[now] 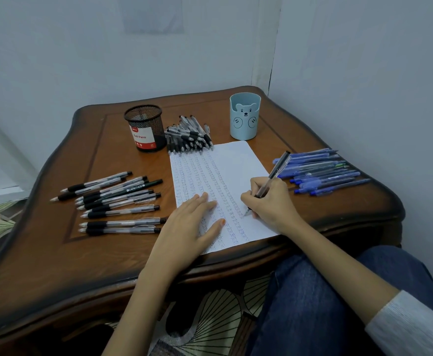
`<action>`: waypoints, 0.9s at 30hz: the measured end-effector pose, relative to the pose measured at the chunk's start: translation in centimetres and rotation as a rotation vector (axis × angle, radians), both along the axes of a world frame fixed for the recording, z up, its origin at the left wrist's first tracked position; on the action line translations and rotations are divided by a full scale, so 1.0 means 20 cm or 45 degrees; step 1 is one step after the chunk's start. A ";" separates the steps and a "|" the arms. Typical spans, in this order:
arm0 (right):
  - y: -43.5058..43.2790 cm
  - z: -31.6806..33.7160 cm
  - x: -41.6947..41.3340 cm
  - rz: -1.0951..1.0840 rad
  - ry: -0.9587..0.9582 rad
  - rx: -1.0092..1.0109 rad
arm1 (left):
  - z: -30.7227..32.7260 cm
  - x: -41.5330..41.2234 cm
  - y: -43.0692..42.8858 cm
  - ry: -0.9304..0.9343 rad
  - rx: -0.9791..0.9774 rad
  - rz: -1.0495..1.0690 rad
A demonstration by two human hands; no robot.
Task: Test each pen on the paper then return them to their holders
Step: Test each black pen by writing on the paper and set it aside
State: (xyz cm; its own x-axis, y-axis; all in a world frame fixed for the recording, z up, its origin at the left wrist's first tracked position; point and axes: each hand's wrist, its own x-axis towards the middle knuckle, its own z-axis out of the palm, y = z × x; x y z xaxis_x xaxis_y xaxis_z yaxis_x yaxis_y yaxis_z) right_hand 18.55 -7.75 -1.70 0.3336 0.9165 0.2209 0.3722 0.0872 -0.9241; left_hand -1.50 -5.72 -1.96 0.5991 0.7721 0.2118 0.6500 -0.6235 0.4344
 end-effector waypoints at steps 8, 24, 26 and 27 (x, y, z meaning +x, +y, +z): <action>0.00 0.05 0.02 0.006 0.536 -0.088 | 0.00 0.00 0.00 0.001 0.004 -0.001; -0.02 0.05 0.01 0.103 0.216 -0.034 | 0.03 0.01 0.05 0.038 0.032 0.093; -0.03 0.06 0.01 0.113 0.192 -0.056 | 0.05 0.02 0.10 0.077 0.028 0.099; -0.03 0.06 0.00 0.116 0.185 -0.061 | 0.06 0.02 0.12 0.097 0.022 0.104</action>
